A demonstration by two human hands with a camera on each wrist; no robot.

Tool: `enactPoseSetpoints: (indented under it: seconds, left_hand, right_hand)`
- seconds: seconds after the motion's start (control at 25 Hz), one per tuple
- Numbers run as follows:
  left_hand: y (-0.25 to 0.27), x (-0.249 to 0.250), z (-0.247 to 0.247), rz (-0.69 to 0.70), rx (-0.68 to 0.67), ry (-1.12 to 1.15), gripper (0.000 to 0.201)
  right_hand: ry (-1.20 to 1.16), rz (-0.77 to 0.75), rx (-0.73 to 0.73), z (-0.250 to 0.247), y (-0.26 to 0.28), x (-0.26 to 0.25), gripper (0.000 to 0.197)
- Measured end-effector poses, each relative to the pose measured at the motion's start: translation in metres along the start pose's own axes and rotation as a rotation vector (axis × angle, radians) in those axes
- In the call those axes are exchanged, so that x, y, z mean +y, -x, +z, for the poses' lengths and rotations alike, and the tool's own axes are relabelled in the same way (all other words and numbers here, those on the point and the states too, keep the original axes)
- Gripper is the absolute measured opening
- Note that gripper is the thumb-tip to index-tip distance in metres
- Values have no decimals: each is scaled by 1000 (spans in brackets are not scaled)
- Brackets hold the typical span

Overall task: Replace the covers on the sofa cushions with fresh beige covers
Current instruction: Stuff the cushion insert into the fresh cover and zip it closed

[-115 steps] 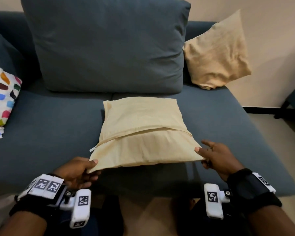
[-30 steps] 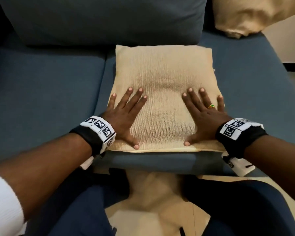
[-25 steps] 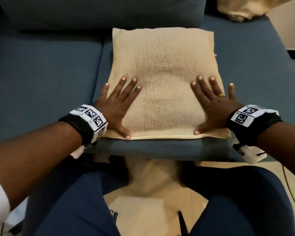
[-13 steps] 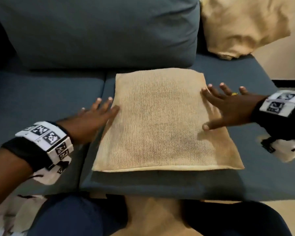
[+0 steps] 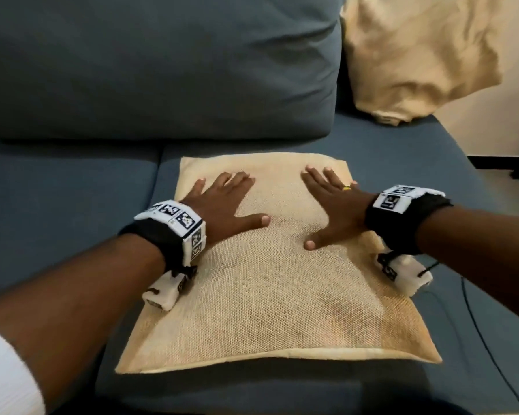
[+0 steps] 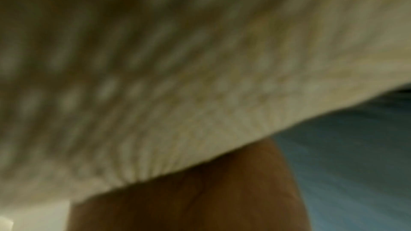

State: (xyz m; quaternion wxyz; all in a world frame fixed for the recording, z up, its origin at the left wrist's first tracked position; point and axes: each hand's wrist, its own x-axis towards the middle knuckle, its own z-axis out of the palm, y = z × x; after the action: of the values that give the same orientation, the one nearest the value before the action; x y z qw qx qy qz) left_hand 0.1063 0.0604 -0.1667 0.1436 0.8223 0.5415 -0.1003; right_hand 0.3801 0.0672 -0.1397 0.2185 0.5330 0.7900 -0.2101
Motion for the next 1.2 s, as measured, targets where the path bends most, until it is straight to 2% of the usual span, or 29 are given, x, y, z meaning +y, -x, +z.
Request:
enactPoseSetpoints:
  seconds: [0.08, 0.16, 0.28, 0.4, 0.48, 0.56, 0.6, 0.68, 0.76, 0.84, 0.88, 0.96, 1.0, 1.12, 1.2]
  left_hand:
    - [6, -12, 5, -46, 3, 61, 106]
    - [11, -20, 10, -85, -29, 106, 117]
    - [21, -28, 9, -143, -29, 198, 128]
    - [31, -53, -1, -239, -42, 234, 120]
    - [30, -85, -18, -356, -43, 193, 114]
    - [18, -101, -44, -453, 14, 175, 112]
    - [7, -96, -54, -436, 60, 165, 102]
    - [-21, -67, -64, -245, 82, 155, 84]
    - [-46, -41, -54, -23, -17, 179, 79]
    - [-63, -52, -35, 63, -52, 242, 81]
    - [-68, -64, -27, 52, -47, 282, 79]
    - [-69, -88, -11, -32, -32, 303, 63]
    - [-66, -98, -5, -81, -28, 329, 59]
    - [-55, -110, 1, -176, -69, 380, 70]
    - [-41, -111, -16, -271, -110, 258, 66]
  right_hand:
    - [-96, 13, -20, 7, 5, 15, 159]
    - [-166, 72, -50, 16, 14, 27, 164]
    - [-137, 169, -168, 29, 33, 53, 168]
    - [-99, 201, -252, 4, 52, 82, 169]
    - [-120, 236, -179, -36, 54, 84, 172]
    - [-130, 161, -46, -76, 38, 66, 170]
    - [-100, 83, -8, -88, 24, 50, 166]
    - [-25, -33, 4, -100, -14, 12, 155]
    - [-29, -72, -56, -97, -44, -17, 144]
    - [-84, -93, -123, -83, -61, -17, 141]
    - [-129, -89, -139, -74, -61, -7, 142]
    - [-198, 10, -146, -57, -53, 17, 141]
    - [-226, 61, -140, -51, -47, 29, 147]
    - [-359, 181, -145, -39, -31, 48, 168]
    - [-387, 247, -110, -31, -14, 52, 165]
